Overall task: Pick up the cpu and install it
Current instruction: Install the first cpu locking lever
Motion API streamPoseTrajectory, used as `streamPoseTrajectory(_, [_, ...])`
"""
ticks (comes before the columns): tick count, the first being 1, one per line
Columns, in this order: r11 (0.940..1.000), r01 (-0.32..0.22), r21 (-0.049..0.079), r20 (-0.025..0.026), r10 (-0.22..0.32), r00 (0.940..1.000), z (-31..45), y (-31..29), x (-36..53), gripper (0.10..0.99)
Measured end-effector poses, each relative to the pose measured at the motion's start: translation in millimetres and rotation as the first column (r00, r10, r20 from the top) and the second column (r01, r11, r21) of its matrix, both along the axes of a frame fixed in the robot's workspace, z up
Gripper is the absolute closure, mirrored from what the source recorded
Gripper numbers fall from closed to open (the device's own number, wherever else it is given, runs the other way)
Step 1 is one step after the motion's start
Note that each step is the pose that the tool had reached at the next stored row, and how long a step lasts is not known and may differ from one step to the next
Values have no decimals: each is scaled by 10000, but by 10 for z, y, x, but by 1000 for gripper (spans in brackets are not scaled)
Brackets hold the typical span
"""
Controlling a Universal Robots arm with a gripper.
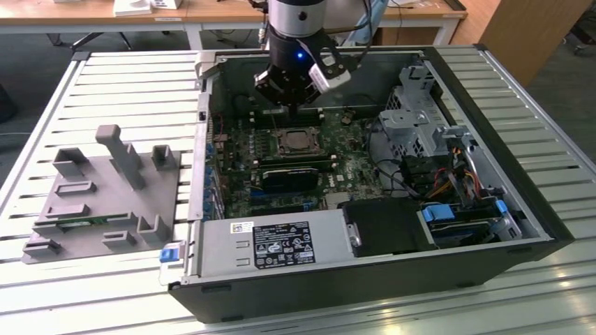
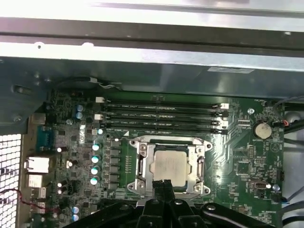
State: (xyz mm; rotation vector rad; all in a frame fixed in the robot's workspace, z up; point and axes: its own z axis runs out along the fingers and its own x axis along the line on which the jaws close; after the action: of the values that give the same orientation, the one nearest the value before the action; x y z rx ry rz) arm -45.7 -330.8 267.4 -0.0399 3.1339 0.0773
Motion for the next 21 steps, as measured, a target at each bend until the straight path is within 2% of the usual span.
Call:
streamPoseTrajectory(3, [10000, 42, -1, 2, -42, 10000, -4, 0, -40, 980])
streamPoseTrajectory(21, [10000, 49, 0, 3, -49, 10000, -21, 0, -142, 980])
